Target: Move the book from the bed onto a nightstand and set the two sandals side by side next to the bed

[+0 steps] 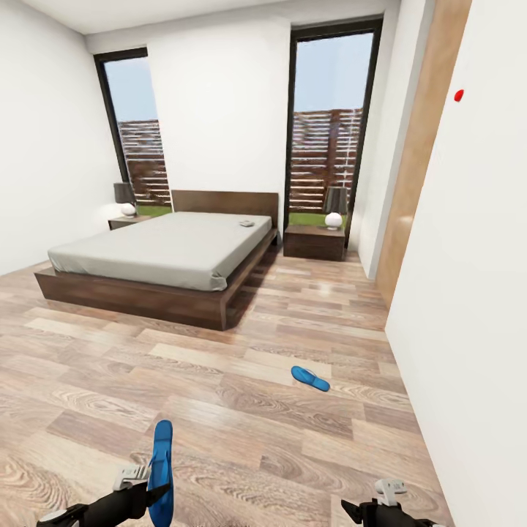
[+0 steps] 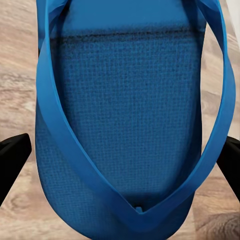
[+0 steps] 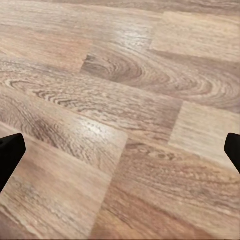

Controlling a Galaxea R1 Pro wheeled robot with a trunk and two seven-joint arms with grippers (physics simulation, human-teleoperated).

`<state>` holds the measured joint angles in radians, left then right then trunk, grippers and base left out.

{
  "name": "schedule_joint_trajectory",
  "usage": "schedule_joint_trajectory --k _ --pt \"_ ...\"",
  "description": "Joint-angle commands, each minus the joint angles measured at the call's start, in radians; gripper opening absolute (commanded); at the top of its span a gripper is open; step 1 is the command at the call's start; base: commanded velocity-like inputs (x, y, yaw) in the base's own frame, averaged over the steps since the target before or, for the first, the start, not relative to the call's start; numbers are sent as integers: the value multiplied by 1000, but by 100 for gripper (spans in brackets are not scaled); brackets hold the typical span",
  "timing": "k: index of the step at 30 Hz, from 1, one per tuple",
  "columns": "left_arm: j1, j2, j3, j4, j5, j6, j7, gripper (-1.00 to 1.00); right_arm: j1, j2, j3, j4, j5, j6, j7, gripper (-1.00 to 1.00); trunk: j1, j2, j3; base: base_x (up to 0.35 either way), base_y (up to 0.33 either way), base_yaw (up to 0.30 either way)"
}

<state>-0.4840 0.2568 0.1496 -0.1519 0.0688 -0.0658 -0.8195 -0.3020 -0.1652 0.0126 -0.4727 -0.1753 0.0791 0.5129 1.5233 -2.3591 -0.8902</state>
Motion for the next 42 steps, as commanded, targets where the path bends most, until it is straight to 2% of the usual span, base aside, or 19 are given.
schedule_joint_trajectory --k 1,42 --pt "-1 1 -2 2 6 -4 -3 -100 0 -1 1 -1 -10 8 3 100 0 0 -3 0 0 0" --pt "-1 0 -2 2 6 -4 -3 -100 0 -1 1 -1 -10 8 1 100 0 0 -68 0 0 0"
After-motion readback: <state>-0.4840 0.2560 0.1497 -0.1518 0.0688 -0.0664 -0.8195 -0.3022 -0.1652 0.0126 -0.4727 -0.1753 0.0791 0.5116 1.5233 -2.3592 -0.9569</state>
